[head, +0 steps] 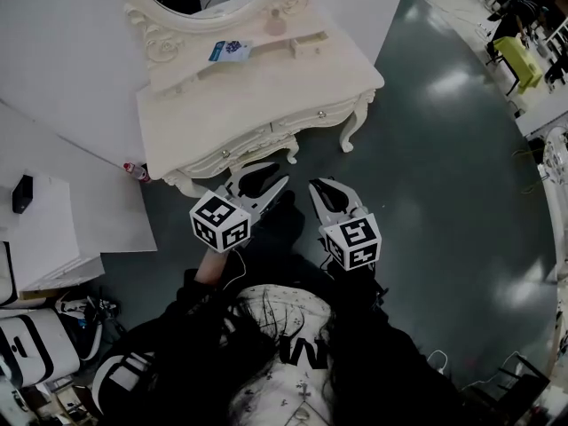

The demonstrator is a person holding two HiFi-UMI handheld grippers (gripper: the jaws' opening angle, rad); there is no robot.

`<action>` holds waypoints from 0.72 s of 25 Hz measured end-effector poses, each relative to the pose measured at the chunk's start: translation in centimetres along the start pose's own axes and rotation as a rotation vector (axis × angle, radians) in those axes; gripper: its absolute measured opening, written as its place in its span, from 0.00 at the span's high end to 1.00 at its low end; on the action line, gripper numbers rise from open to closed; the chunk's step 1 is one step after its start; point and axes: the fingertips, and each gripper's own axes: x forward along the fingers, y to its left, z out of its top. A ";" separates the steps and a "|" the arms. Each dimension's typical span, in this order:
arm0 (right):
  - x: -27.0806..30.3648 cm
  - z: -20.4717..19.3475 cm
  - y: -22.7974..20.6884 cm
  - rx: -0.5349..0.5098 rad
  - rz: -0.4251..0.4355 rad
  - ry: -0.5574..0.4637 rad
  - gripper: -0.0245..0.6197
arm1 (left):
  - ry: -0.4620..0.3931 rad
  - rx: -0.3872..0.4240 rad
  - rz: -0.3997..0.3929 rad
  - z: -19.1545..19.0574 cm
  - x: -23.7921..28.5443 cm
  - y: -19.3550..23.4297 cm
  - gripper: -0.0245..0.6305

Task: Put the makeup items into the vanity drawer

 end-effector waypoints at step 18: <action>17.1 6.1 -13.2 0.029 -0.059 0.082 0.90 | 0.010 -0.011 -0.097 6.5 12.6 17.3 0.78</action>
